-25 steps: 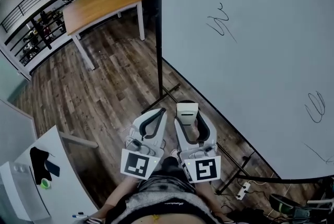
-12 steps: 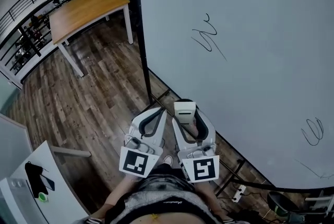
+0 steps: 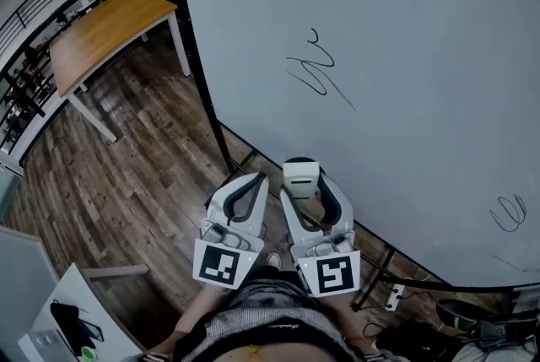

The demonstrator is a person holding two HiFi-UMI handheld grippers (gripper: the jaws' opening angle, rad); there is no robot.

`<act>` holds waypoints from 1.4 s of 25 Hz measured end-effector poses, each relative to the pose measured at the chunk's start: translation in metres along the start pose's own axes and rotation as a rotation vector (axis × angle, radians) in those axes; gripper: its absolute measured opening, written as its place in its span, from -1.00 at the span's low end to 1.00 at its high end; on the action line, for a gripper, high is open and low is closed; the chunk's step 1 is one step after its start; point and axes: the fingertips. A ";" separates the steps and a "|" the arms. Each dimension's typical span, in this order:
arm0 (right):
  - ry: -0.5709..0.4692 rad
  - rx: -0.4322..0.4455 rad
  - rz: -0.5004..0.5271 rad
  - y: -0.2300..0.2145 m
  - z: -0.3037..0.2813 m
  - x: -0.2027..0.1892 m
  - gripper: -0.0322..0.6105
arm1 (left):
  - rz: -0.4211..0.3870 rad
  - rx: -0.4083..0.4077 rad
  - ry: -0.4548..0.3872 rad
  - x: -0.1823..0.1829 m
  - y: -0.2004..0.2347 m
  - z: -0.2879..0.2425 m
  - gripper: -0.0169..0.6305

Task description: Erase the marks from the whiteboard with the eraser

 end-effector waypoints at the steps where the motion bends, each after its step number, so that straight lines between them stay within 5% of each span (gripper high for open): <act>1: -0.005 -0.021 0.007 -0.003 -0.004 0.000 -0.15 | 0.013 -0.020 -0.001 -0.002 0.003 -0.005 -0.95; 14: -0.025 -0.342 0.156 -0.039 -0.068 -0.005 -0.15 | 0.104 -0.390 -0.023 -0.018 0.046 -0.088 -0.95; 25: 0.023 -0.544 0.361 -0.067 -0.076 0.011 -0.15 | 0.188 -0.587 -0.042 -0.025 0.045 -0.105 -0.95; 35: 0.067 -0.648 0.460 -0.075 -0.095 0.014 -0.15 | 0.240 -0.654 -0.021 -0.038 0.073 -0.103 -0.95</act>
Point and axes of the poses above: the fingertips, and each gripper's own axes: z backward along the fingers, y to its left, x out of its top, and after that the axes turned 15 degrees about -y, right-handed
